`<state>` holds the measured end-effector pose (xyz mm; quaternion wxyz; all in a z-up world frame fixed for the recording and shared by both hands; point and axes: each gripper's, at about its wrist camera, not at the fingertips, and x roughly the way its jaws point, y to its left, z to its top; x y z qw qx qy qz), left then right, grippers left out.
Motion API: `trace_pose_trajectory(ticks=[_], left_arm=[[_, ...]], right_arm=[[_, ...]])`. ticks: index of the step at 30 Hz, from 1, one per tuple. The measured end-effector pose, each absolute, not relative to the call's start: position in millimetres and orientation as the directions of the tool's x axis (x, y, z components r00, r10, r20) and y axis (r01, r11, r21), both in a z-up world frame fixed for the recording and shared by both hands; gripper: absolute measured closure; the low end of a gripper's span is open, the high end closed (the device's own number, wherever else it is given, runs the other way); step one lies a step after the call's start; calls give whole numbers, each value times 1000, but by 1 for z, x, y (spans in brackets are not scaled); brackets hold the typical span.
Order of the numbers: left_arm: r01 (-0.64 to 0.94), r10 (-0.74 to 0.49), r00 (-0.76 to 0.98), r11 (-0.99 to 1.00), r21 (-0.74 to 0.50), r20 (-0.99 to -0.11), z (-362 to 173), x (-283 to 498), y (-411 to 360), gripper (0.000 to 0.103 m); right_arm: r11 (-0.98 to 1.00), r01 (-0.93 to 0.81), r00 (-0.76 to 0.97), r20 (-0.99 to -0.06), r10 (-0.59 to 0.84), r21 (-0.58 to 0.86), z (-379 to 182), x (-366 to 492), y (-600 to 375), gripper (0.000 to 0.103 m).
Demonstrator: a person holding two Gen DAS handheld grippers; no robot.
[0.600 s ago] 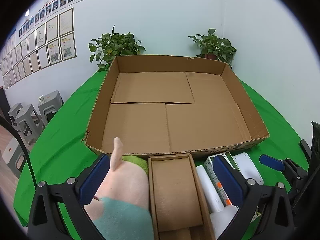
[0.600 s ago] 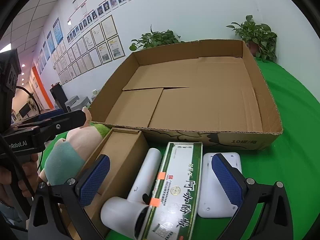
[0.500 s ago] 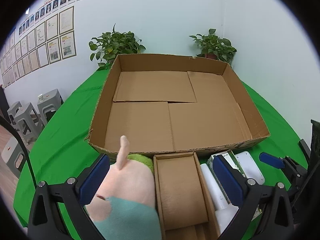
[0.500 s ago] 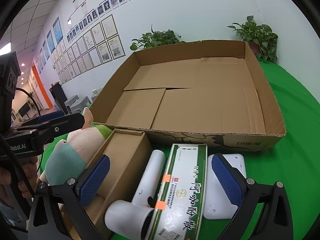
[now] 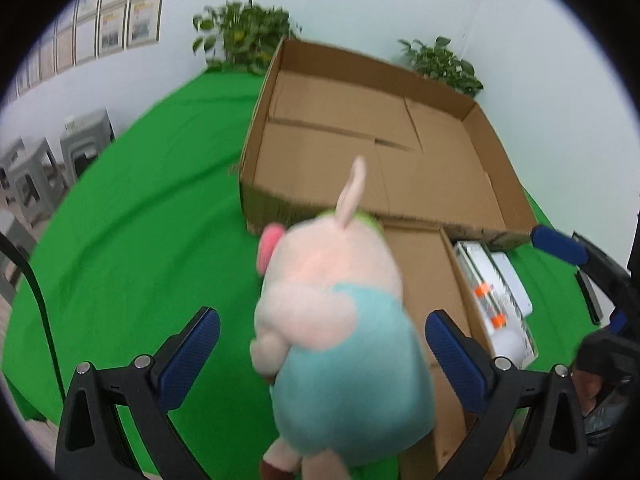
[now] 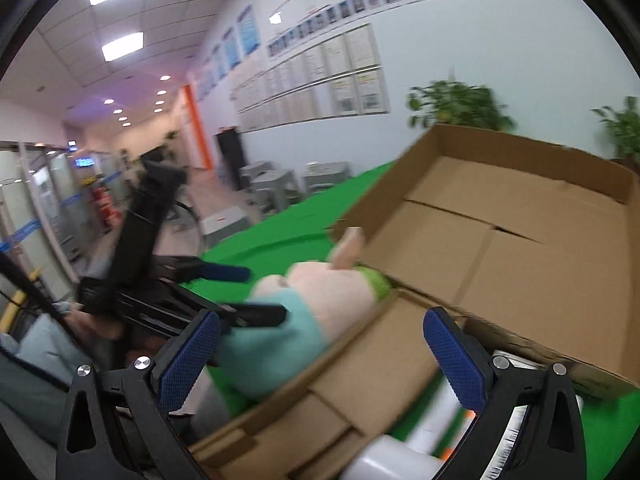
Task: Organize objects
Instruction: 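Lift the pig toy with the left gripper and carry it over the large box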
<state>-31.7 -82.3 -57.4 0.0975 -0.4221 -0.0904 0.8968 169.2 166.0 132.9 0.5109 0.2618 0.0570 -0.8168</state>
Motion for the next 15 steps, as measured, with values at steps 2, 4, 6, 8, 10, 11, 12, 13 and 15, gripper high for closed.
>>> trace_pose_trajectory(ticks=[2,4,6,8,10,11,12,13,15], left_arm=[[-110,308,-590,-947,-304,-747,-70,-30,-86,1],[-121,369,-583,-921,-371,-724,-76,-30,-90,3],[-130,414,-575,-898,-420,-706,-81,-30,-93,10],[-129,437,-574,-883,-451,-692,-82,-28,-98,17],[-135,447,-576,-877,-460,-684,-81,-25,-103,23],[-132,453,-578,-873,-470,-679,-81,-23,-106,27],[-125,460,-579,-866,-484,-673,-80,-20,-110,28],[-119,461,-583,-863,-490,-670,-81,-16,-116,31],[-124,465,-607,-856,-501,-644,-73,-6,-124,56]], right_arm=[[-424,881,-295,-455,-840,210,139,182,153,0],[-404,879,-256,-464,-848,254,140,185,143,0],[-406,866,-223,-503,-835,291,132,177,129,0],[-411,849,-202,-516,-832,331,128,173,119,0],[-424,830,-192,-528,-827,362,124,170,112,0],[-433,820,-188,-538,-822,374,122,166,110,0],[-443,803,-174,-555,-814,398,116,158,114,0],[-447,791,-160,-564,-810,418,116,154,119,0],[-446,775,-128,-580,-804,447,108,147,105,0]])
